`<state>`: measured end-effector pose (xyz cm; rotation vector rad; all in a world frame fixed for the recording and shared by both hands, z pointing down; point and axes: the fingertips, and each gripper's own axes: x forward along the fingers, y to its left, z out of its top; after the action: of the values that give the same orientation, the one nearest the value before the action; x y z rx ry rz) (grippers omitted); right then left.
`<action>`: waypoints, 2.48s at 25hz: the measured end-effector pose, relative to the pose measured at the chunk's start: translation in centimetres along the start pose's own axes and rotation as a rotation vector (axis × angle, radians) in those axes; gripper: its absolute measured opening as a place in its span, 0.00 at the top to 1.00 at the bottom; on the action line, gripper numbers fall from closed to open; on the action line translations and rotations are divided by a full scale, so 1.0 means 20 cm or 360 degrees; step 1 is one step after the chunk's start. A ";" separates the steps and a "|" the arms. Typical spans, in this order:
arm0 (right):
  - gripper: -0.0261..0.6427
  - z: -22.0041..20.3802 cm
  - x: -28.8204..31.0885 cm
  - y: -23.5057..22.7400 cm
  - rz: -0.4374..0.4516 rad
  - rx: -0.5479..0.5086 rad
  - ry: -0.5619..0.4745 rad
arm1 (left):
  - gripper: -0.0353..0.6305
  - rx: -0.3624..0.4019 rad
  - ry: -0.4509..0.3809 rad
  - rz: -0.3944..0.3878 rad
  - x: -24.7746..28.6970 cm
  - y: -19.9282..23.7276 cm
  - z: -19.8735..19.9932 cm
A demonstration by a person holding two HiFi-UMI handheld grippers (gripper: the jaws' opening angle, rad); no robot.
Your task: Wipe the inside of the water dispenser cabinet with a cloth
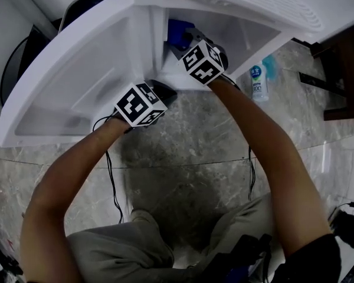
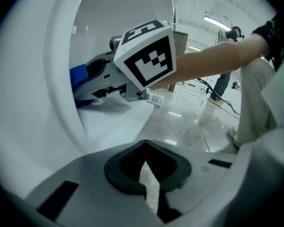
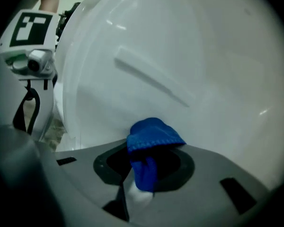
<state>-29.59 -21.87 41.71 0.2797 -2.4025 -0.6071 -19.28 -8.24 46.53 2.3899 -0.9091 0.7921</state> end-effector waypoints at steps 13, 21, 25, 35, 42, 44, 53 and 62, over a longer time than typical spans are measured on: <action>0.83 -0.11 0.19 0.00 0.0113 -0.0009 0.0235 | 0.94 -0.0041 0.0028 -0.0029 0.00 -0.01 -0.08; 0.83 -0.11 0.06 0.19 0.0459 -0.0404 0.0208 | 0.94 -0.0029 0.0003 -0.0048 0.03 -0.02 -0.03; 0.83 -0.13 0.17 0.04 0.0298 -0.0390 0.0319 | 0.94 -0.0025 -0.0003 -0.0049 0.04 -0.03 -0.01; 0.83 -0.12 0.09 0.14 0.0510 -0.0412 0.0247 | 0.94 -0.0020 -0.0003 -0.0056 0.03 -0.05 -0.02; 0.83 -0.13 0.22 -0.05 0.0147 -0.0097 0.0404 | 0.94 0.0065 -0.0032 -0.0007 -0.01 -0.05 0.05; 0.83 -0.12 0.24 -0.07 0.0083 -0.0012 0.0424 | 0.94 0.0068 -0.0064 0.0022 -0.05 -0.04 0.06; 0.83 -0.14 -0.14 0.32 0.0762 0.0115 0.0255 | 0.94 0.0115 -0.0189 0.0193 -0.15 0.06 0.12; 0.83 -0.20 -0.73 0.36 0.0898 0.0767 0.0098 | 0.92 0.0458 -0.0321 0.0164 -0.11 -0.17 0.36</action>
<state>-16.09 -11.99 40.22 -0.1825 -2.3811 0.2347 -15.80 -9.23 39.12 2.7314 -1.0676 0.7750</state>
